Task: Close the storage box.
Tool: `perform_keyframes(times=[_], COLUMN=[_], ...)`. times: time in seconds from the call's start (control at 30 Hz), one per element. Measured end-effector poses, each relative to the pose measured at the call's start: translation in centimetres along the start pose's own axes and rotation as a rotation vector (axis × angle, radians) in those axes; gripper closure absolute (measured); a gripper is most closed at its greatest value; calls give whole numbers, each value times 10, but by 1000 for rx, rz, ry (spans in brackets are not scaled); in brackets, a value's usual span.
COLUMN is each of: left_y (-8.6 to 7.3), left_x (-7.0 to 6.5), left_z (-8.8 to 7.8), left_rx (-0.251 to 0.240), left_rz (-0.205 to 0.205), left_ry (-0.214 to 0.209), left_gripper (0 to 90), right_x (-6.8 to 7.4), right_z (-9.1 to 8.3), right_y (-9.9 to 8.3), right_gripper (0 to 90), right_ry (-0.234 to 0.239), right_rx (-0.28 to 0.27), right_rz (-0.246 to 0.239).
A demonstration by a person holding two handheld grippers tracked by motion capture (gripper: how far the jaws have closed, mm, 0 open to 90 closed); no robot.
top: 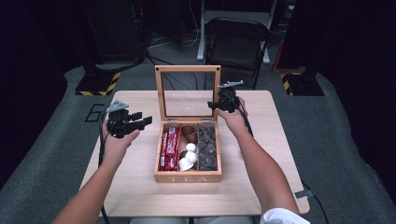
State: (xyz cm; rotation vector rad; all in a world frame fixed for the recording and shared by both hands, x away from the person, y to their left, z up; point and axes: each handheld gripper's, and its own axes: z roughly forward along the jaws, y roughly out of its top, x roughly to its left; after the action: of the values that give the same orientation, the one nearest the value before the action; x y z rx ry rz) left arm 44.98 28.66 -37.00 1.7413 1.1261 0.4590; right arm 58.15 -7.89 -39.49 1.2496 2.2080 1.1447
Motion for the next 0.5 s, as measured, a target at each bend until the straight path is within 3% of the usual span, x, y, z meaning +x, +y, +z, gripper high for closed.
perform_keyframes(times=[0.5], left_y=[1], left_x=[-4], left_z=[6], left_rx=[-4], left_rz=[-3], left_ry=[-9], left_gripper=[457], right_x=[5], right_z=[-12], right_y=[-8], right_gripper=[568], right_ry=[-9], right_rx=[-36], right_rz=[-36])
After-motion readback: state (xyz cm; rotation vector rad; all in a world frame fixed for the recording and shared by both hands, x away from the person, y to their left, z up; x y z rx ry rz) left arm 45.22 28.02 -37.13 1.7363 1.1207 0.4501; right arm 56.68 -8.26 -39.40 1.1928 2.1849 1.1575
